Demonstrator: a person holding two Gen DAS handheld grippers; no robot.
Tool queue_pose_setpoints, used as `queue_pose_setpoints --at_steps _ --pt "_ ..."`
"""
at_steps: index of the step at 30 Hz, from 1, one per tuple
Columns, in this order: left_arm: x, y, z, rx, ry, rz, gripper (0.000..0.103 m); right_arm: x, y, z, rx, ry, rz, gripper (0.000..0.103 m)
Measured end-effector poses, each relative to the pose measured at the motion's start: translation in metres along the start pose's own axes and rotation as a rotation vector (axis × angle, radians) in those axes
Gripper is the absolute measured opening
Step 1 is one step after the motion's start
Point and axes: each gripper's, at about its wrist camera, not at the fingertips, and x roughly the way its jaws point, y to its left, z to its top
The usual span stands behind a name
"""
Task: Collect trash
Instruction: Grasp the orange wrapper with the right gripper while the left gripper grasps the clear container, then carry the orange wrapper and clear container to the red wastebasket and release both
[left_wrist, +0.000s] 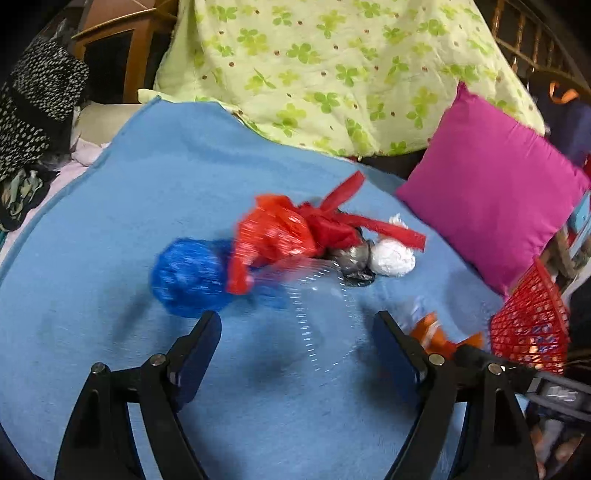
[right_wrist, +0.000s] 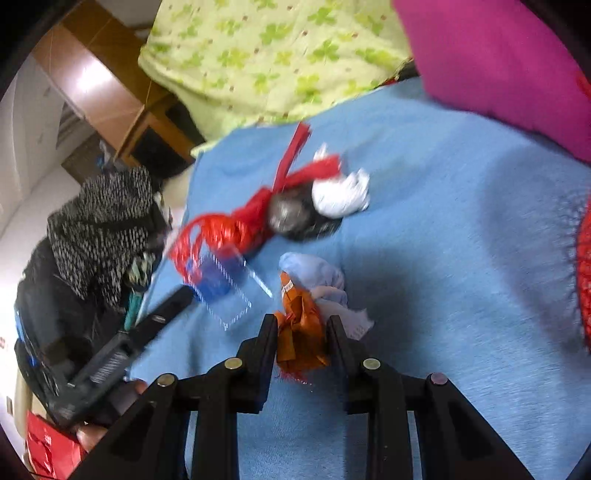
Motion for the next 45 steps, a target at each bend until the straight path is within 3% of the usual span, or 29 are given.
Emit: queue_pose_setpoints --at_steps 7,13,15,17,21,22,23,24,25,27,31,33,34,35,38,45 --pt "0.030 -0.003 -0.005 -0.094 0.023 0.095 0.084 -0.018 -0.001 0.007 0.014 -0.056 -0.005 0.028" --pt "0.028 0.007 -0.006 -0.127 0.011 0.119 0.082 -0.021 0.000 0.010 0.015 -0.077 -0.005 0.028" --pt "0.026 0.010 -0.007 -0.136 0.022 0.097 0.068 -0.019 -0.002 0.011 0.028 -0.054 0.002 0.028" --pt "0.023 0.010 -0.007 -0.137 0.036 0.063 0.061 -0.015 -0.005 0.011 0.051 -0.024 0.019 0.028" --pt "0.014 0.007 -0.007 -0.083 0.030 0.061 0.058 -0.007 -0.014 0.008 0.085 0.060 0.035 0.033" --pt "0.013 0.007 -0.008 -0.083 0.031 0.053 0.058 -0.006 -0.016 0.006 0.096 0.076 0.044 0.039" --pt "0.010 0.008 -0.008 -0.076 0.030 0.045 0.057 -0.004 -0.018 0.004 0.098 0.095 0.043 0.062" --pt "0.008 0.009 -0.009 -0.068 0.026 0.043 0.056 -0.002 -0.019 0.002 0.094 0.110 0.036 0.075" --pt "0.004 0.010 -0.010 -0.058 0.019 0.042 0.054 -0.002 -0.019 0.000 0.090 0.112 0.030 0.079" --pt "-0.004 0.014 -0.011 -0.044 0.019 0.020 0.051 -0.001 -0.017 -0.005 0.069 0.129 0.036 0.079" --pt "-0.022 0.016 -0.016 0.008 0.000 -0.011 0.051 0.015 -0.020 -0.016 0.067 0.195 -0.035 0.076" --pt "-0.029 0.016 -0.018 0.035 -0.006 -0.026 0.051 0.023 -0.023 -0.020 0.095 0.221 -0.027 0.058" --pt "-0.032 0.015 -0.020 0.051 -0.009 -0.031 0.051 0.027 -0.024 -0.022 0.102 0.237 -0.021 0.043" --pt "-0.033 0.015 -0.020 0.060 -0.011 -0.031 0.051 0.030 -0.024 -0.022 0.100 0.240 -0.027 0.038" --pt "-0.038 0.020 -0.021 0.057 -0.011 -0.063 0.051 0.031 -0.016 -0.022 0.068 0.225 -0.044 0.034" --pt "-0.037 0.024 -0.018 0.048 -0.004 -0.064 0.051 0.006 0.000 -0.008 0.021 0.073 -0.021 0.033"
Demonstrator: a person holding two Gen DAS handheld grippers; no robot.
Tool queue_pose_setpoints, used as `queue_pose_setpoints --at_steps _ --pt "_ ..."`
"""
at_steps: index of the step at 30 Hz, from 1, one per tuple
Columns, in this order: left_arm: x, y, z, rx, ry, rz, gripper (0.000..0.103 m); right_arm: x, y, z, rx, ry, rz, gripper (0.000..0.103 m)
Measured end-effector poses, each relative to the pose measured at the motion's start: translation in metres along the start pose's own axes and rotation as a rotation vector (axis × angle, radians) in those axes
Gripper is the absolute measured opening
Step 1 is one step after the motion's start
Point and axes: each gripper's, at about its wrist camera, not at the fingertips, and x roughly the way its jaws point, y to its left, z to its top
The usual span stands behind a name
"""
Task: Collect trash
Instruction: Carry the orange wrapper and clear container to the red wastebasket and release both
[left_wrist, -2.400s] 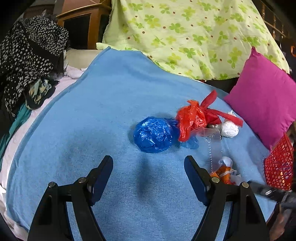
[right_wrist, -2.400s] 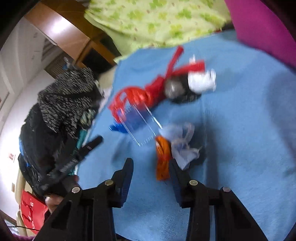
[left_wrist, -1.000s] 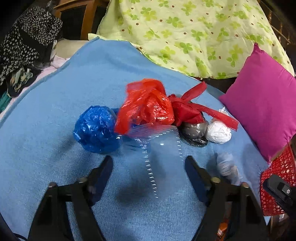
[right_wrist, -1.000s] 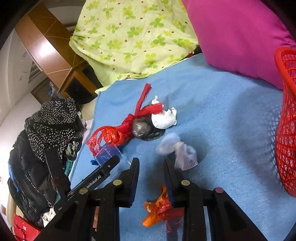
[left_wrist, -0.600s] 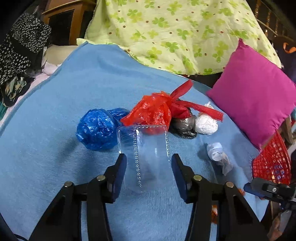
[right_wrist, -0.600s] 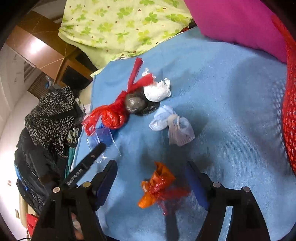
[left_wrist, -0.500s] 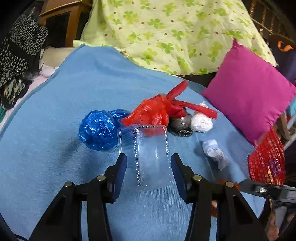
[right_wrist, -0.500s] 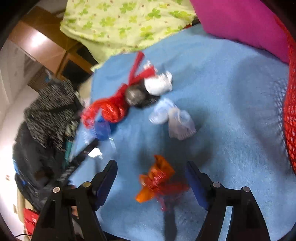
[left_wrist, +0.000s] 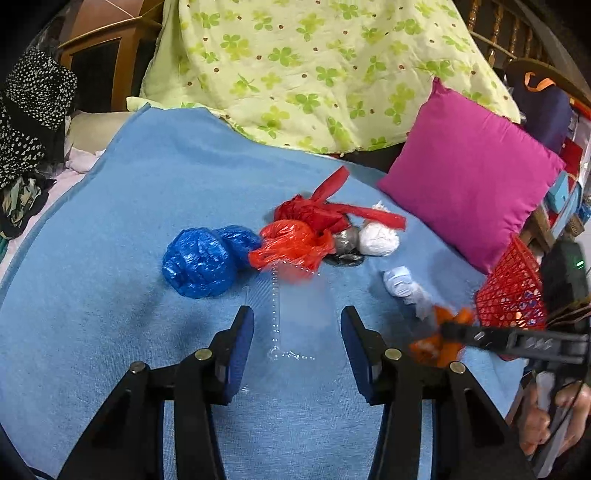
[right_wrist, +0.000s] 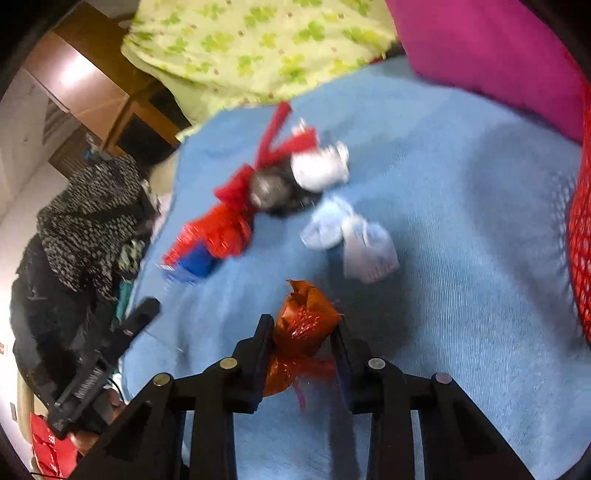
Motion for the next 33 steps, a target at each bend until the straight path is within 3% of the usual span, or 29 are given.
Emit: queue_pose_setpoints --at_steps 7,13,17,19,20,21,27,33 --pt "0.016 0.002 -0.005 -0.005 0.054 0.041 0.052 -0.008 -0.002 0.004 0.006 -0.028 -0.017 0.033" --pt "0.027 0.004 -0.011 -0.013 0.090 0.066 0.071 -0.015 -0.004 0.004 0.002 -0.052 -0.030 0.033" --pt "0.035 0.005 -0.016 -0.027 0.127 0.068 0.071 -0.022 -0.006 0.006 0.000 -0.081 -0.024 0.033" --pt "0.037 0.006 -0.021 -0.030 0.141 0.080 0.067 -0.027 -0.004 0.006 -0.007 -0.103 -0.029 0.033" --pt "0.038 0.008 -0.021 -0.032 0.144 0.076 0.050 -0.029 -0.003 0.007 -0.011 -0.115 -0.029 0.033" --pt "0.038 0.008 -0.021 -0.034 0.151 0.069 0.049 -0.032 -0.002 0.008 -0.014 -0.126 -0.026 0.033" --pt "0.014 -0.002 -0.017 0.012 0.066 0.069 0.048 -0.057 0.007 0.010 -0.043 -0.224 0.009 0.033" --pt "-0.026 -0.033 -0.010 0.065 -0.052 0.025 0.048 -0.099 0.019 0.009 -0.112 -0.390 0.040 0.033"
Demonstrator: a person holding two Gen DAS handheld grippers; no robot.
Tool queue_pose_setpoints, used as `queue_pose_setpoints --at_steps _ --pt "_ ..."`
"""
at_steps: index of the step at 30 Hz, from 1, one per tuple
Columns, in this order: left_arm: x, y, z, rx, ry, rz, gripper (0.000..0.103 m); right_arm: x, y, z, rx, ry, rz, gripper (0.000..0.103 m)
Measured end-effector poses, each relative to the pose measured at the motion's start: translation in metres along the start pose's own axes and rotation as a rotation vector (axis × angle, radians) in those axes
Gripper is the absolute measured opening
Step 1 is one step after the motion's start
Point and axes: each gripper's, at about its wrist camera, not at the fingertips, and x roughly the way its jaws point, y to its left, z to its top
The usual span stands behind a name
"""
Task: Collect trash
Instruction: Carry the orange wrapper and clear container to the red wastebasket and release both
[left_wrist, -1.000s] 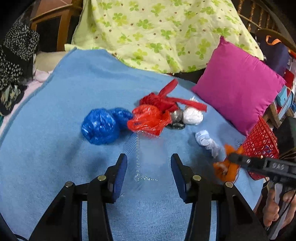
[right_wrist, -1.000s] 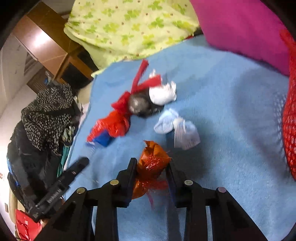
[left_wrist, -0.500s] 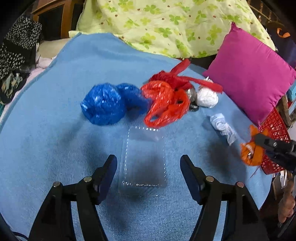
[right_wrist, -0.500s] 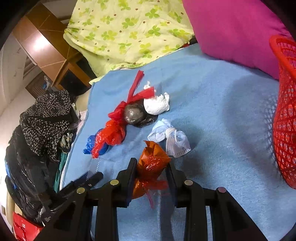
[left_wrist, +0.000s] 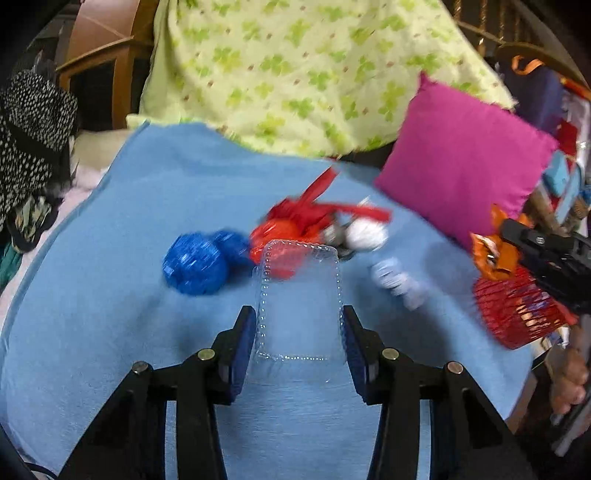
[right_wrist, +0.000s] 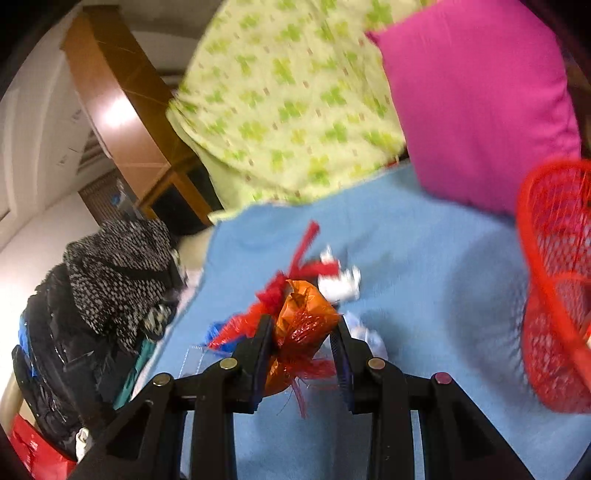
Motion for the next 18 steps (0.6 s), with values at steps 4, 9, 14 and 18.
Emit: queue_pose_setpoints --at_steps 4,9,14,18 --pt "-0.016 -0.031 0.013 0.047 -0.051 -0.013 0.048 -0.028 0.004 0.008 -0.043 -0.114 -0.021 0.033" --pt "-0.029 -0.073 0.031 0.124 -0.099 -0.018 0.048 -0.059 -0.011 0.018 -0.016 -0.210 -0.043 0.033" --pt "-0.033 -0.115 0.046 0.192 -0.132 -0.040 0.049 -0.091 -0.040 0.030 0.049 -0.301 -0.066 0.033" --pt "-0.036 -0.152 0.053 0.255 -0.156 -0.066 0.049 -0.118 -0.067 0.037 0.111 -0.370 -0.094 0.033"
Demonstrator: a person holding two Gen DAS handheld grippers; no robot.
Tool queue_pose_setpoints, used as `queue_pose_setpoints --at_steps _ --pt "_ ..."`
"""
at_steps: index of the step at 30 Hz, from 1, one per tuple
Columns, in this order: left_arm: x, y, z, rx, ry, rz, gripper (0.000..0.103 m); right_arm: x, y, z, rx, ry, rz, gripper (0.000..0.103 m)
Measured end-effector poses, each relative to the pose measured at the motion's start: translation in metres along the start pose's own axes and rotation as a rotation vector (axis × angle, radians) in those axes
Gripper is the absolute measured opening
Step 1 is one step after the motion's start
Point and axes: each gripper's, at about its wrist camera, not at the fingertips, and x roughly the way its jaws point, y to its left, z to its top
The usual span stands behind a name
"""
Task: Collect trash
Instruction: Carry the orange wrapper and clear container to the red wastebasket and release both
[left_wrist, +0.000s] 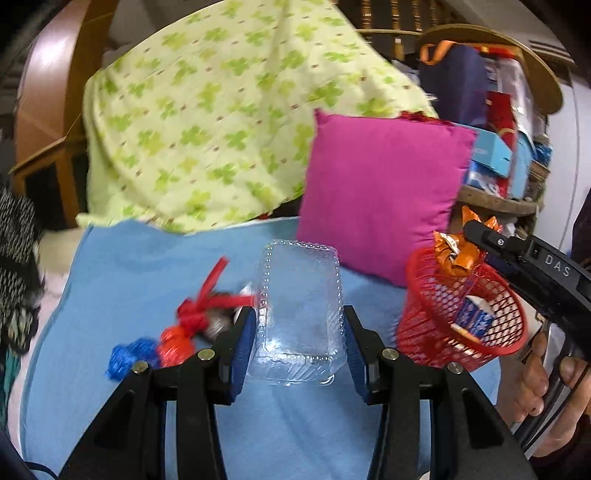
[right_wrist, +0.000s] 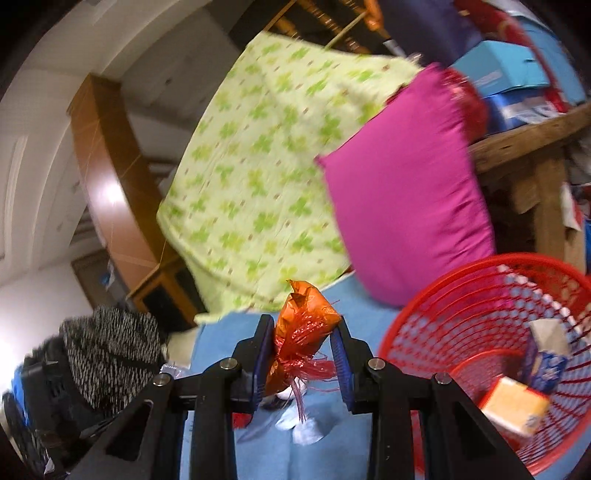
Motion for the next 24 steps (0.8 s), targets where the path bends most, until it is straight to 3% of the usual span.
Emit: queue_pose_setpoints --at_steps 10,14,20,24 --pt "0.008 -0.090 0.029 0.150 -0.048 -0.094 0.049 -0.041 -0.072 0.026 0.141 -0.099 -0.106 0.033" --pt "0.017 -0.120 0.035 0.166 -0.043 -0.176 0.049 -0.051 -0.098 0.030 0.205 -0.108 -0.139 0.033" --pt "0.053 -0.148 0.033 0.125 0.065 -0.290 0.051 -0.051 -0.129 0.030 0.286 -0.064 -0.190 0.036" --pt "0.074 -0.151 0.025 0.101 0.134 -0.290 0.057 -0.049 -0.141 0.028 0.333 -0.036 -0.195 0.037"
